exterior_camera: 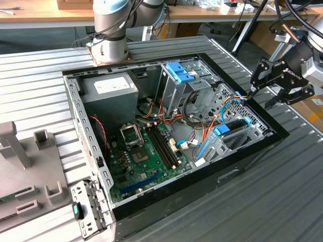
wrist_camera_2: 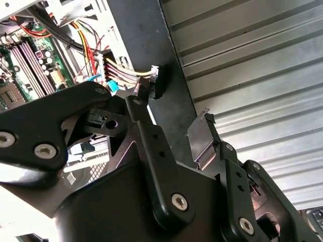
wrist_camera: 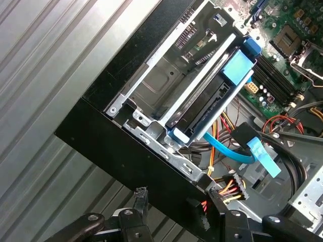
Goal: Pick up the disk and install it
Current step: 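Insert the disk into the insertion slot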
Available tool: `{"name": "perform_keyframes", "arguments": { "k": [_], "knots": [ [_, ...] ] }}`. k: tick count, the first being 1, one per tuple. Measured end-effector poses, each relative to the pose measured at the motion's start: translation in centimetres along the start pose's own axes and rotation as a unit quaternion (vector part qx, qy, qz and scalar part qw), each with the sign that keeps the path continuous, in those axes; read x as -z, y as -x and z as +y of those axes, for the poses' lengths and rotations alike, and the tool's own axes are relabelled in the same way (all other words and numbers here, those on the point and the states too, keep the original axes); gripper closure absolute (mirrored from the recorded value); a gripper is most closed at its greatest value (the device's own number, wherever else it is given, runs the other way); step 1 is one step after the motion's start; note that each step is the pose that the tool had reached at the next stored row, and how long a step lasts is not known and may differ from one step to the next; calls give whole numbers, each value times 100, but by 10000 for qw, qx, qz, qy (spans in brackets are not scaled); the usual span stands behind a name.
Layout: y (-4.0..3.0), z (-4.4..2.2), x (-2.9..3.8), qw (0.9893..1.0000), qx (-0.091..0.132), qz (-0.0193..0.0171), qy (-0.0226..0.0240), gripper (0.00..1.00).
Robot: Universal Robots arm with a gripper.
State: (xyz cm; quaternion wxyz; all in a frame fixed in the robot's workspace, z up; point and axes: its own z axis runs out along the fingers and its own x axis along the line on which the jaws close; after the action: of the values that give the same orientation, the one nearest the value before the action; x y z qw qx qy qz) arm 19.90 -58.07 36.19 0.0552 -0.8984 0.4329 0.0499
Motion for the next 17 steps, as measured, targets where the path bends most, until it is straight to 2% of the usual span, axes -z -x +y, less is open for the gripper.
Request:
{"name": "perform_keyframes", "arguments": {
  "k": [3, 5, 9, 13, 14, 15, 17],
  "knots": [
    [1, 1, 1, 10000, 0, 0, 0, 42],
    [2, 2, 1, 10000, -1, 0, 0, 57],
    [2, 3, 1, 9999, 121, -50, -17, 57],
    [2, 2, 1, 9994, 322, -140, -53, 57],
    [2, 2, 2, 9989, 419, -206, -89, 57],
    [0, 3, 6, 9987, 441, -235, -111, 57],
    [1, 4, 6, 9987, 441, -237, -113, 57]
  ]
}}
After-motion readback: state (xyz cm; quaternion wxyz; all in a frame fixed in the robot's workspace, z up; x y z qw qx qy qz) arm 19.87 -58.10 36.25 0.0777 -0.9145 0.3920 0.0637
